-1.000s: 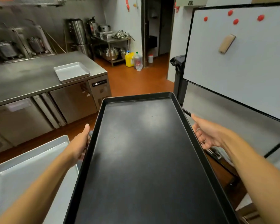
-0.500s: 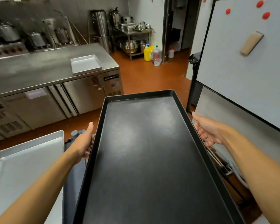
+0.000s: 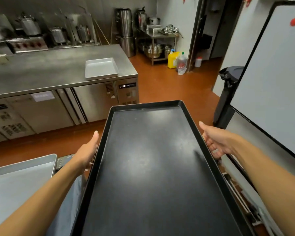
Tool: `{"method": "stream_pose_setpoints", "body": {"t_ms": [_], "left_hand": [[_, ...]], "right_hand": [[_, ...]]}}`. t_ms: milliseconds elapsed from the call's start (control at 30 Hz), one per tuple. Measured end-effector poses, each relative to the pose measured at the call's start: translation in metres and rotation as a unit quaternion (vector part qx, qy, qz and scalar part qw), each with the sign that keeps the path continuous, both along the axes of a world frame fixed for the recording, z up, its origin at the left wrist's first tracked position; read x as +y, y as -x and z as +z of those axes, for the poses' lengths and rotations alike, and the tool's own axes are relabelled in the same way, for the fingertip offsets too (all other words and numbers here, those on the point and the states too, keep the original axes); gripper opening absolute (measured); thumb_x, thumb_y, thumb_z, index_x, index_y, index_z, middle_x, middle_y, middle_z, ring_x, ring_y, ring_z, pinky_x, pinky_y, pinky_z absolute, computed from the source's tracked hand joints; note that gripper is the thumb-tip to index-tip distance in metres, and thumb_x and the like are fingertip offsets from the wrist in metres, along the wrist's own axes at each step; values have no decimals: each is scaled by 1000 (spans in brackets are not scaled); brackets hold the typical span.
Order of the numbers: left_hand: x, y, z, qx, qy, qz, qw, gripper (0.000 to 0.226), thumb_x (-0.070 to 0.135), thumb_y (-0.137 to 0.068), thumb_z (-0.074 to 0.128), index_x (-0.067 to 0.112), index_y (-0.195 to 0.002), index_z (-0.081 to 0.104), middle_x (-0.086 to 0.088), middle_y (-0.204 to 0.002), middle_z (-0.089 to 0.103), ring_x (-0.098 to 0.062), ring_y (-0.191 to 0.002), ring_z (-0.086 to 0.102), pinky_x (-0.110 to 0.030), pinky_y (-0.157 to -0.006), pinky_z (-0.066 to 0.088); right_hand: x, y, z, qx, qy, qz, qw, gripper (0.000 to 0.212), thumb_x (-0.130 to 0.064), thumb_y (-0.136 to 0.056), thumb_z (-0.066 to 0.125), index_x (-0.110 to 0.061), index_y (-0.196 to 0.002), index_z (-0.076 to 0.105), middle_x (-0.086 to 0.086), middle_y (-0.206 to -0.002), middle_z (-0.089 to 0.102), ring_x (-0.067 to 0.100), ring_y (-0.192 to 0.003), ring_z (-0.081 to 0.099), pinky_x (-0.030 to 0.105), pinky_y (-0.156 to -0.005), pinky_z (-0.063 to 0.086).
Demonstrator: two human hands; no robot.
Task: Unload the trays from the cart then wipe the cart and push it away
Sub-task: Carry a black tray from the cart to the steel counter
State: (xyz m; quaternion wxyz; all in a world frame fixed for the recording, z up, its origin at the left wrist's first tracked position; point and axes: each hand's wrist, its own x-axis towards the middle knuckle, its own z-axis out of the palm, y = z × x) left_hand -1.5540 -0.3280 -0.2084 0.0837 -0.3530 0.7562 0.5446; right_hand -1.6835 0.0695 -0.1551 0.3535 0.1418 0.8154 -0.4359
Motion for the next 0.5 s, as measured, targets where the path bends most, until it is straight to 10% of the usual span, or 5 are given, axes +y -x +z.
{"method": "stream_pose_setpoints", "body": {"t_ms": [100,167,267,500], "left_hand": [[-11,34,11,19,-7,9,1000,98,88,-81,20,-1,-88,61,-31,-88,55,-42,-84,61,-41,-82,45],[-22,54,16,16,-11,14,1000,105,83,-91,18,-11,-114,61,-35,-114,63,-50,-111,60,-54,-107,44],[-36,80,24,26,14,42,999,81,78,-94,16,10,-69,51,-2,-52,58,-22,-60,51,-36,-73,55],[-68,145,35,17,23,79,996,73,77,-96,17,17,-62,40,11,-37,41,-13,-48,35,-23,-47,30]], "right_hand": [[-19,41,8,22,-8,4,1000,67,-70,-100,29,-11,-80,53,1,-50,58,20,-63,51,32,-60,45],[-33,65,15,26,-12,14,999,66,-68,-102,27,-10,-79,51,-1,-43,54,19,-57,47,31,-56,42],[-52,103,20,24,-4,35,999,69,-69,-101,27,-8,-84,54,2,-48,57,19,-57,49,32,-56,43],[-103,214,9,32,1,82,996,67,-70,-100,24,-10,-78,44,7,-62,47,20,-64,40,33,-63,40]]}}
